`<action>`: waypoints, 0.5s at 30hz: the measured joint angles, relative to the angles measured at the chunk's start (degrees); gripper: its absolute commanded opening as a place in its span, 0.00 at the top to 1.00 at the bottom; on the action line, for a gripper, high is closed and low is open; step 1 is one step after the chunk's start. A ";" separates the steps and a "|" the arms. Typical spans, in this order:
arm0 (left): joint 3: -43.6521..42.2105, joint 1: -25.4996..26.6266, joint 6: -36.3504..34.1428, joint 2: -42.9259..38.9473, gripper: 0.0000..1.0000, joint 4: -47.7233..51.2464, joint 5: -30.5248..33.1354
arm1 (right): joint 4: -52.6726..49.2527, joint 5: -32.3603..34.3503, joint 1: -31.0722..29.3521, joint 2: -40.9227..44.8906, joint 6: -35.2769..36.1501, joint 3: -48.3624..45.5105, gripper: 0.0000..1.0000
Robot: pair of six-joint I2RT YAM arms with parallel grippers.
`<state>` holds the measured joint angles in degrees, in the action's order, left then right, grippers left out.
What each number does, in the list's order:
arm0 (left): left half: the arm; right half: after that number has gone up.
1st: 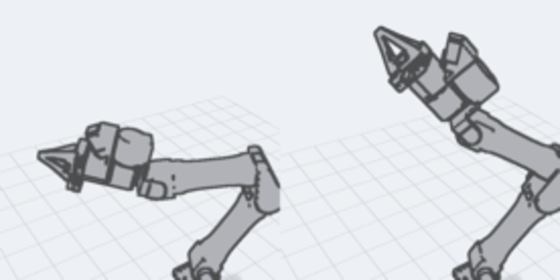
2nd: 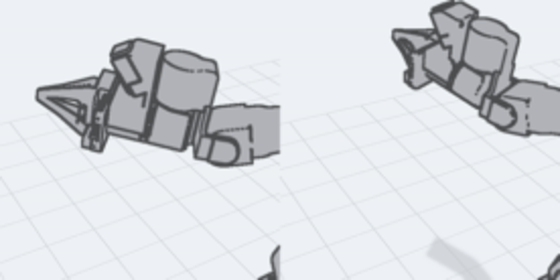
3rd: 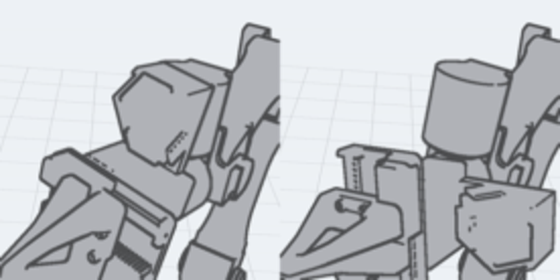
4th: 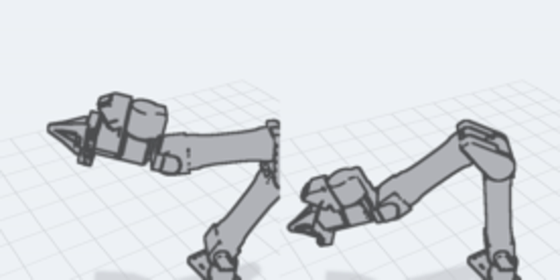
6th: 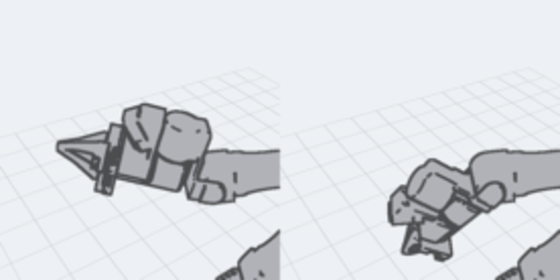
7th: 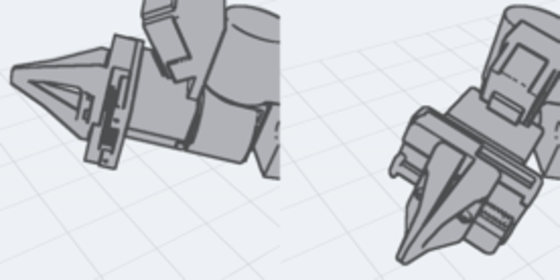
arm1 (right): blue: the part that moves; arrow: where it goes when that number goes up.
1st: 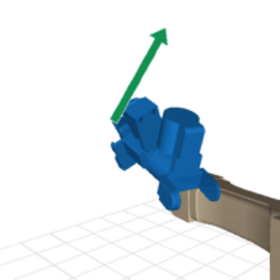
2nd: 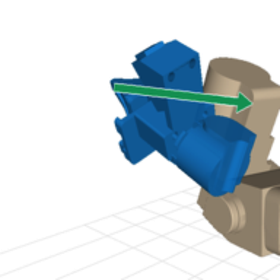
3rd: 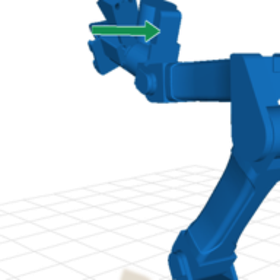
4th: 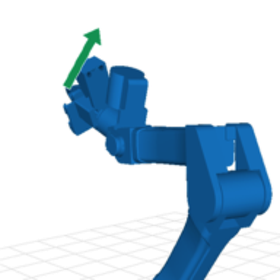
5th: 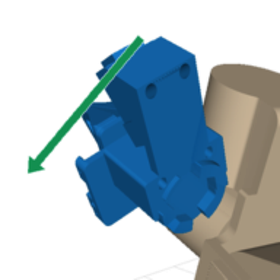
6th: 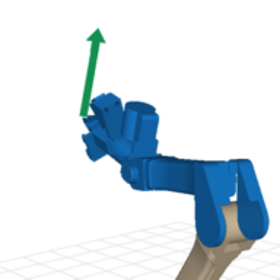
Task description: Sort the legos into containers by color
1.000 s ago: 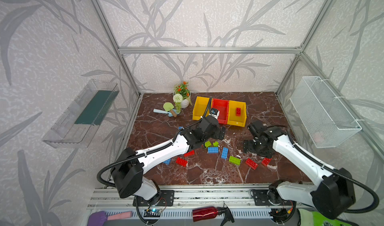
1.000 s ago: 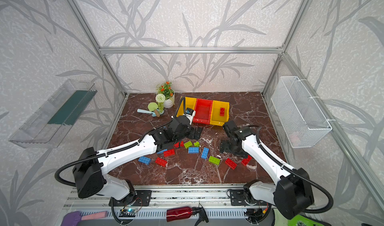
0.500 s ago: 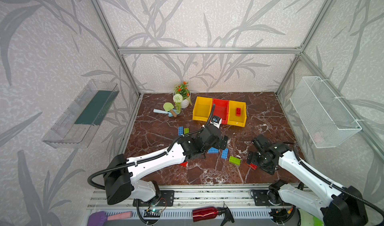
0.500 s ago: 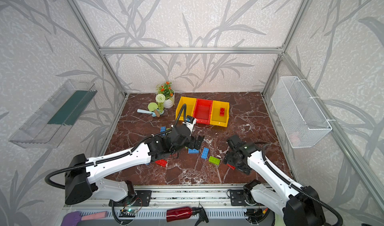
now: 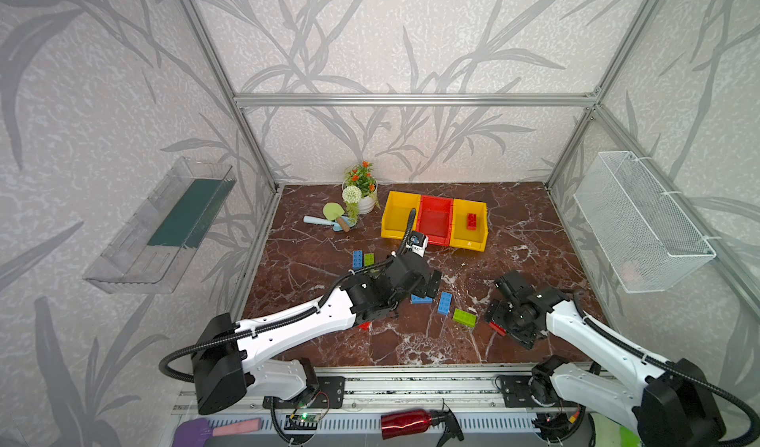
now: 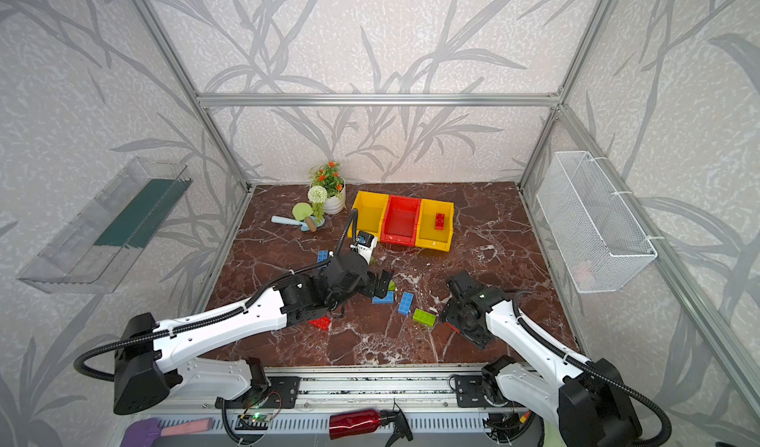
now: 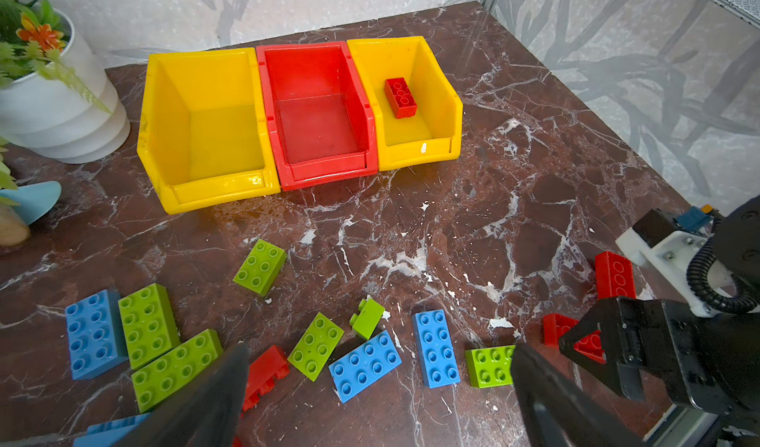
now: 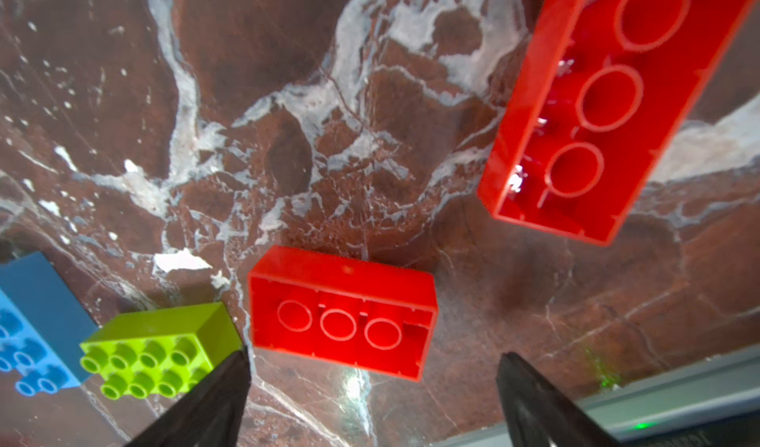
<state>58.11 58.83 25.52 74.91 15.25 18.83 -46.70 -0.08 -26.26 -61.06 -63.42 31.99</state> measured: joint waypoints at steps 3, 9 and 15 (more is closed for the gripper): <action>0.00 0.00 -0.31 0.00 0.01 0.66 1.29 | 1.31 0.02 0.00 -2.03 -0.55 0.00 0.11; 0.00 -0.07 -1.95 0.00 0.01 0.70 2.32 | 3.02 0.02 0.00 -8.94 -1.09 0.63 0.42; 0.00 -0.74 -3.32 0.09 0.01 0.68 2.32 | 2.10 0.04 0.00 -12.02 -0.24 4.07 0.55</action>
<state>58.11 58.08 22.20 75.00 15.92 21.15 -44.60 -0.03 -26.26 -73.08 -63.66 36.05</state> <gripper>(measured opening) 0.992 0.635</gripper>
